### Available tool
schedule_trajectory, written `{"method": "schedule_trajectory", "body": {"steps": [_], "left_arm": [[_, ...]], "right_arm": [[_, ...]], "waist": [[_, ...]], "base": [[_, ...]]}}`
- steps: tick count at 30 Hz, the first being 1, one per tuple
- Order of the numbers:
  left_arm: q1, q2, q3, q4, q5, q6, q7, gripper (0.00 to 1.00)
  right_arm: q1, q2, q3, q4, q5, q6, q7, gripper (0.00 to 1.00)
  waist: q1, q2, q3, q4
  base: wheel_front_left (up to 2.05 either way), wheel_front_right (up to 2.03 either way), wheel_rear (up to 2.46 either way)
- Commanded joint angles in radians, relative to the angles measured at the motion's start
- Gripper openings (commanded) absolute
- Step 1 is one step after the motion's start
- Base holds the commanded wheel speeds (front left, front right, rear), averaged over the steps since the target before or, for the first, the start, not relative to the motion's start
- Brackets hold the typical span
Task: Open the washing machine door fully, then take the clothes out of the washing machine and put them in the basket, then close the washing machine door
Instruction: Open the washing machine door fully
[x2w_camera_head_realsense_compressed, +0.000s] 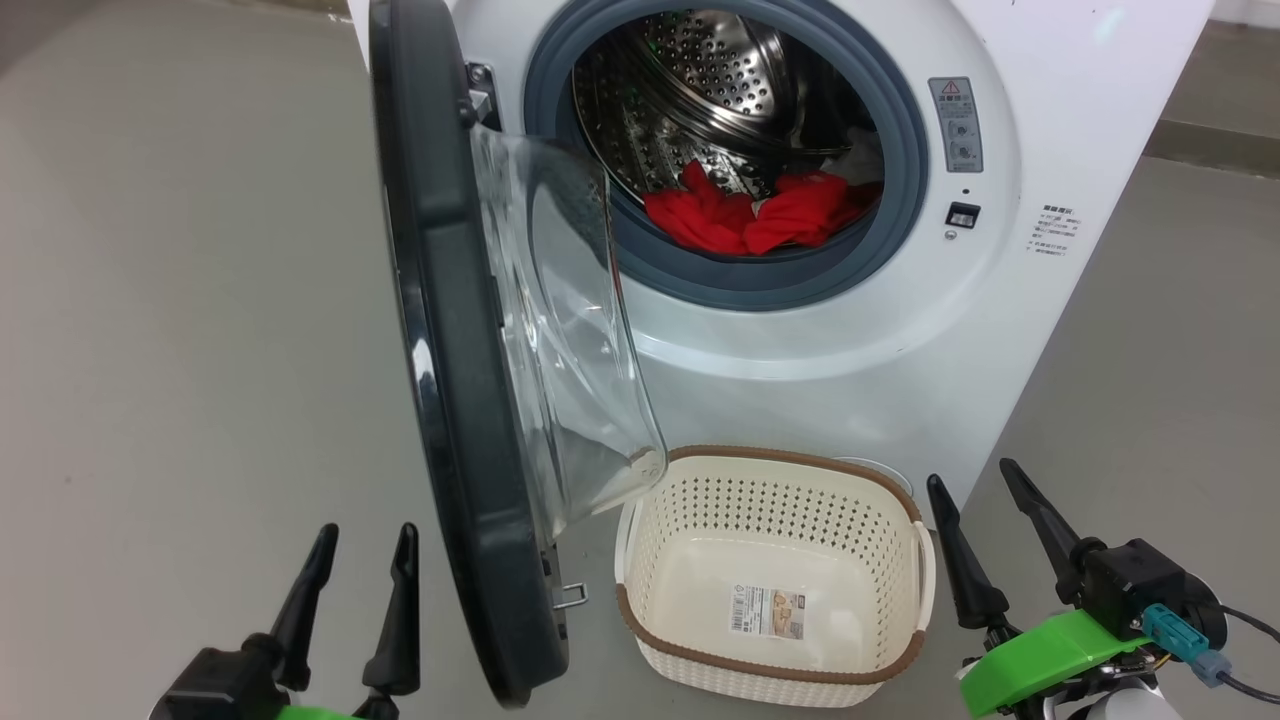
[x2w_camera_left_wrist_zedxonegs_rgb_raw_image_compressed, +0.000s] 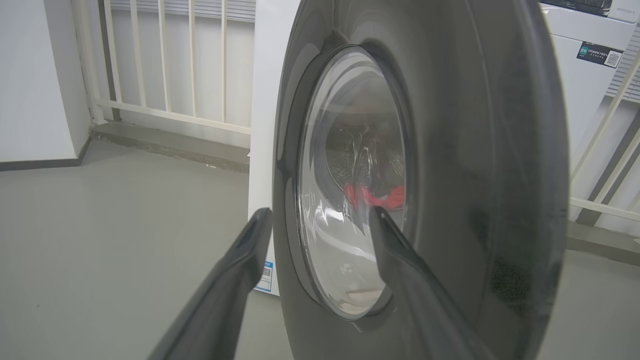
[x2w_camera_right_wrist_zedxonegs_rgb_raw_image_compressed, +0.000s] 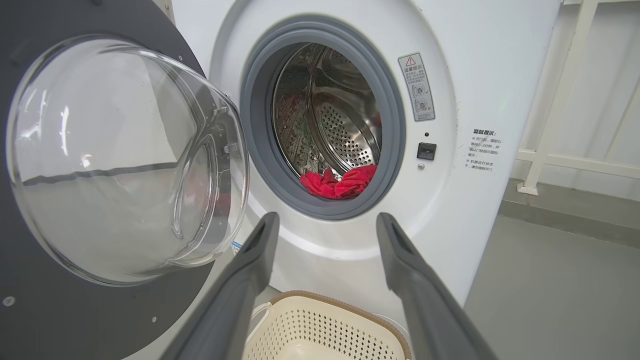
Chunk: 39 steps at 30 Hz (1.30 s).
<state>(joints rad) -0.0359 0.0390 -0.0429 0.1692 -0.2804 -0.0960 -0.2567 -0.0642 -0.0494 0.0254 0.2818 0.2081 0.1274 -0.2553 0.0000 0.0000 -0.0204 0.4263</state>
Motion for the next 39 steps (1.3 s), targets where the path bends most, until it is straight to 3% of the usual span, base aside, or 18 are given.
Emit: {"method": "schedule_trajectory", "body": {"steps": [1,13,14,15,16,28,34,39], "left_arm": [[-0.007,0.011,0.036,-0.028,0.01,0.008,-0.005,1.0],[-0.007,0.011,0.026,-0.013,0.02,0.006,-0.005,0.97],[-0.009,0.011,0.027,-0.012,0.021,0.006,-0.005,0.42],[-0.012,0.011,0.03,-0.014,0.023,0.007,-0.005,0.09],[-0.015,0.011,0.033,-0.02,0.024,0.01,-0.005,0.0],[-0.137,0.011,0.012,-0.275,0.014,0.058,-0.005,0.0],[-0.234,0.011,-0.077,-0.4,0.014,0.046,0.003,0.0],[-0.269,0.011,-0.208,-0.469,-0.033,0.074,0.095,0.0]], "right_arm": [[-0.014,-0.001,0.029,-0.031,0.002,0.003,-0.006,1.0],[-0.011,-0.001,0.035,-0.02,0.013,0.003,-0.006,1.0],[-0.011,-0.001,0.036,-0.019,0.013,0.003,-0.006,1.0],[-0.012,-0.001,0.036,-0.017,0.013,0.003,-0.006,1.0],[-0.012,-0.001,0.036,-0.015,0.014,0.003,-0.006,1.0],[-0.014,-0.001,0.029,-0.001,0.017,0.003,-0.006,1.0],[-0.01,-0.001,0.024,0.004,0.014,0.003,-0.006,1.0],[-0.01,-0.001,0.02,0.01,0.011,0.003,-0.006,1.0]], "waist": [[0.0,0.0,0.001,-0.003],[0.0,0.0,0.008,-0.005],[0.0,0.0,0.008,-0.005],[0.0,0.0,0.008,-0.005],[0.0,0.0,0.008,-0.005],[0.0,0.0,0.009,-0.008],[0.0,0.0,0.008,-0.017],[0.0,0.0,0.012,-0.035]], "base": [[0.0,0.0,0.0],[0.0,0.0,0.0],[0.0,0.0,0.0],[0.0,0.0,0.0],[0.0,0.0,0.0],[0.0,0.0,0.0],[0.0,0.0,0.0],[0.0,0.0,0.0]]}}
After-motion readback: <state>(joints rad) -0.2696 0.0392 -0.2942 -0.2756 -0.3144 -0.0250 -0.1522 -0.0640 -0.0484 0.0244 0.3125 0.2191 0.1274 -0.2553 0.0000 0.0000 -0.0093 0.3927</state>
